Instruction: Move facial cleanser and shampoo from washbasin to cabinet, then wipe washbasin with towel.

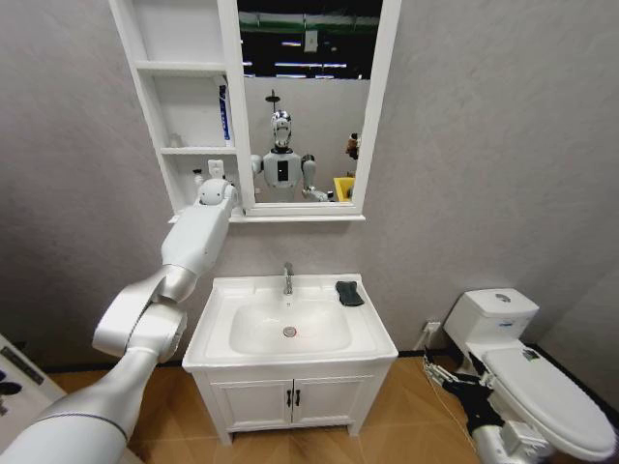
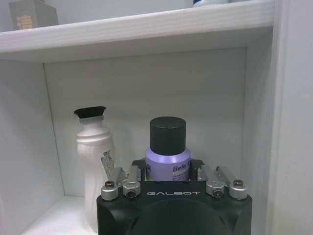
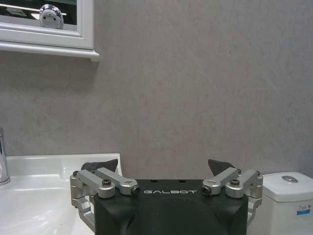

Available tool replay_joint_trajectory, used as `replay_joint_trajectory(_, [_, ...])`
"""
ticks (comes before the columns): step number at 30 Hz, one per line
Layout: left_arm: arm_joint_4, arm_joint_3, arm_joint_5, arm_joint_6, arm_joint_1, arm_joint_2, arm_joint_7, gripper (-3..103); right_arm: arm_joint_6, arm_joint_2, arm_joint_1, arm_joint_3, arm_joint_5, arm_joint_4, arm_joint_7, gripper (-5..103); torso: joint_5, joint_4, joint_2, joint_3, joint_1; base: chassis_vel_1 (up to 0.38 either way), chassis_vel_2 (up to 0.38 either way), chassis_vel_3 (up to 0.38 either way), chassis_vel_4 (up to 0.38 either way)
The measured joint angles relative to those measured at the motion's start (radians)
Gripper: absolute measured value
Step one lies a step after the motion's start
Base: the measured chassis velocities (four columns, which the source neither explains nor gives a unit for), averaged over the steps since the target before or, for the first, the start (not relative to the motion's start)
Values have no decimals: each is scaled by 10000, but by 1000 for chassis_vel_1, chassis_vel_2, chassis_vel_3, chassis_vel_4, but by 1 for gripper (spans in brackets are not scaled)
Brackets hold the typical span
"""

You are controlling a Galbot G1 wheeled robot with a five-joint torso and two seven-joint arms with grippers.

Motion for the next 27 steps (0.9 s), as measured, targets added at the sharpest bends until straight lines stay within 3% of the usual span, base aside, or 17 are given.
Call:
replay_joint_trajectory(5, [125, -25, -42, -101, 30, -39, 69, 64, 9, 11, 3, 8, 4, -2, 0, 100, 0, 0, 0, 0, -1, 0, 0, 0, 0])
replay_joint_trajectory(6, [125, -25, -42, -101, 30, -39, 69, 64, 9, 11, 3, 8, 4, -2, 0, 100, 0, 0, 0, 0, -1, 0, 0, 0, 0])
replay_joint_trajectory(9, [151, -48, -55, -168, 34, -39, 89, 81, 25, 12, -27, 64, 18, -3, 0, 100, 0, 0, 0, -1, -1, 0, 0, 0, 0])
replay_joint_trajectory(11, [150, -56, -55, -190, 46, -24, 90, 81, 31, 12, -42, 79, 23, -2, 0, 100, 1, 0, 0, -1, -1, 0, 0, 0, 0])
replay_joint_trajectory(13, [49, -71, -56, -217, 133, 53, 86, 92, 70, 27, -85, 94, 23, -3, 0, 100, 0, -1, 0, 0, -1, 0, 0, 0, 0])
replay_joint_trajectory(17, [-321, -88, -114, -227, 330, 221, -24, 98, 99, 55, -117, 87, 4, 7, 0, 100, 0, 0, 0, -1, -1, 0, 0, 0, 0])
replay_joint_trajectory(20, [-1819, -99, -478, 1, 974, 764, -366, 100, 84, 68, -87, 70, -14, 78, 8, 100, -1, 0, -1, -1, -1, 0, 0, 0, 0])
replay_joint_trajectory(21, [-1819, -99, -478, 1, 974, 764, -366, 100, 84, 68, -87, 70, -14, 78, 8, 100, -1, 0, -1, -1, -1, 0, 0, 0, 0])
replay_joint_trajectory(24, [-3706, -166, -828, 347, 1792, 1347, -911, 100, -22, 78, -3, 35, 1, 157, 55, 100, -3, 2, 0, -1, -1, 0, 0, 0, 0])
replay_joint_trajectory(25, [-3706, -166, -828, 347, 1792, 1347, -911, 100, -22, 78, -3, 35, 1, 157, 55, 100, -3, 2, 0, -1, -1, 0, 0, 0, 0])
replay_joint_trajectory(27, [-5622, -233, -1466, 603, 2693, 2009, -1392, 100, -111, 107, 64, 15, 8, 232, 139, 100, -2, -1, 0, -1, -2, 0, 0, 0, 0])
